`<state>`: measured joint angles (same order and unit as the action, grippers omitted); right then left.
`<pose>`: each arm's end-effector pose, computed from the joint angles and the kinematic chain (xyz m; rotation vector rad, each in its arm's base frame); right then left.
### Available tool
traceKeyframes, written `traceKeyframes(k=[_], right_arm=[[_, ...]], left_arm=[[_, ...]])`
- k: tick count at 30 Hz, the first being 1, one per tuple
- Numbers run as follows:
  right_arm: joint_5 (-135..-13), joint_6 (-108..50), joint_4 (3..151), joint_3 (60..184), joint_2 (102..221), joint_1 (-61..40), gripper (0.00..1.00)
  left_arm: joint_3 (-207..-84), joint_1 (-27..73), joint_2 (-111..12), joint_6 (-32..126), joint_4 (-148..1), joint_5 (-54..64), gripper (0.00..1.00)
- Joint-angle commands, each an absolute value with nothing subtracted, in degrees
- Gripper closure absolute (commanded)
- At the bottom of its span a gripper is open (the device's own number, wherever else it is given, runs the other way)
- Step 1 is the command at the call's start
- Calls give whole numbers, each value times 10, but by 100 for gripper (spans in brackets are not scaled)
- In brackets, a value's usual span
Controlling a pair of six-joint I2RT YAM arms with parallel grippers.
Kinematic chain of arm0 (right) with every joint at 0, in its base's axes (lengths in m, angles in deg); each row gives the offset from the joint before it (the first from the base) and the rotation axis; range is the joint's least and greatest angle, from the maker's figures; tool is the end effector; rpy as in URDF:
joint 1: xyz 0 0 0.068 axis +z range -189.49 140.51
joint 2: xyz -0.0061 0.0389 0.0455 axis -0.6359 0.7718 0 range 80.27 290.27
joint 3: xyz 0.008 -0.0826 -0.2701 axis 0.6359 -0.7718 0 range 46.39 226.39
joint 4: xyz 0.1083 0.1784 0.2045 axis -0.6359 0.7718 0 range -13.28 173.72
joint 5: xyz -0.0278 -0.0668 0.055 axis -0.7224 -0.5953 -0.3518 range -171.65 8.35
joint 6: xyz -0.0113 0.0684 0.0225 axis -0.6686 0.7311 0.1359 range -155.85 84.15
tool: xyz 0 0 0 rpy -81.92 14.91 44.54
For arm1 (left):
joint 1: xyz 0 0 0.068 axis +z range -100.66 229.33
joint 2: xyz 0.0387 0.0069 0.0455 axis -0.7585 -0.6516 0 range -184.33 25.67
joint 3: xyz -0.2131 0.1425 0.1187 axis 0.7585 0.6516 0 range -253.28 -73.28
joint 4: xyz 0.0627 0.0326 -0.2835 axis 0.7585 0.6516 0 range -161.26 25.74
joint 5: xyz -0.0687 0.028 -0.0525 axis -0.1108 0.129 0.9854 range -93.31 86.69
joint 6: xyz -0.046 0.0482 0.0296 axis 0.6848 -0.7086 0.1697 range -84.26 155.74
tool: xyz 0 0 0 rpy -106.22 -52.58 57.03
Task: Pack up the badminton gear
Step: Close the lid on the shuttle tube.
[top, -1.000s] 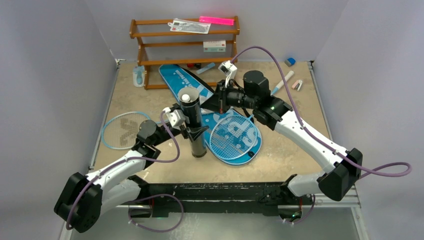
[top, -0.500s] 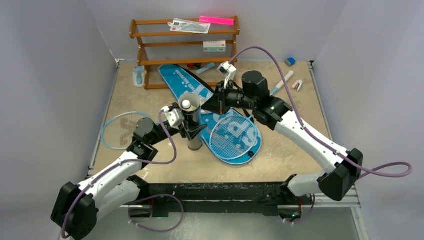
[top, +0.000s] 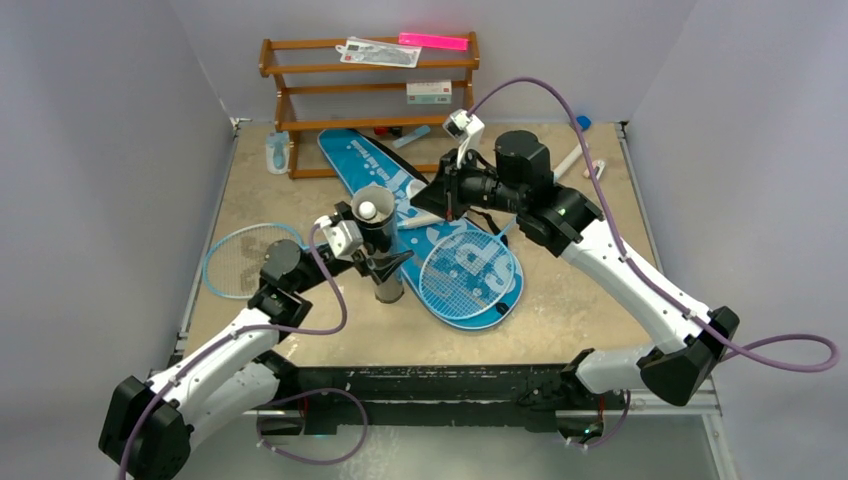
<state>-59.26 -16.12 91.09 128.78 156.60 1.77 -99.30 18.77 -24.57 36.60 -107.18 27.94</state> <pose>0.2507 0.2506 0.4499 -0.6429 1.7221 1.1040 0.1956 -0.1520 0.2906 0.8053 1.2027 -0.8239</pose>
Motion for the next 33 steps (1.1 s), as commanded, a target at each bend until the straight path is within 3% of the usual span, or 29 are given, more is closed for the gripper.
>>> traceKeyframes(k=[1, 7, 17, 33], right_arm=[[-621, -186, 937, 1325, 1547, 21, 100], [-613, -232, 990, 1399, 1550, 21, 100], [-472, -286, 1080, 1545, 1611, 22, 100], [-495, -336, 1178, 1714, 1729, 114, 100]], left_arm=[[-993, 187, -227, 370, -1081, 267, 16], [-1001, 187, -197, 370, -1019, 242, 11], [-1049, 187, -136, 342, -833, 240, 10], [-1065, 187, -130, 353, -806, 157, 7]])
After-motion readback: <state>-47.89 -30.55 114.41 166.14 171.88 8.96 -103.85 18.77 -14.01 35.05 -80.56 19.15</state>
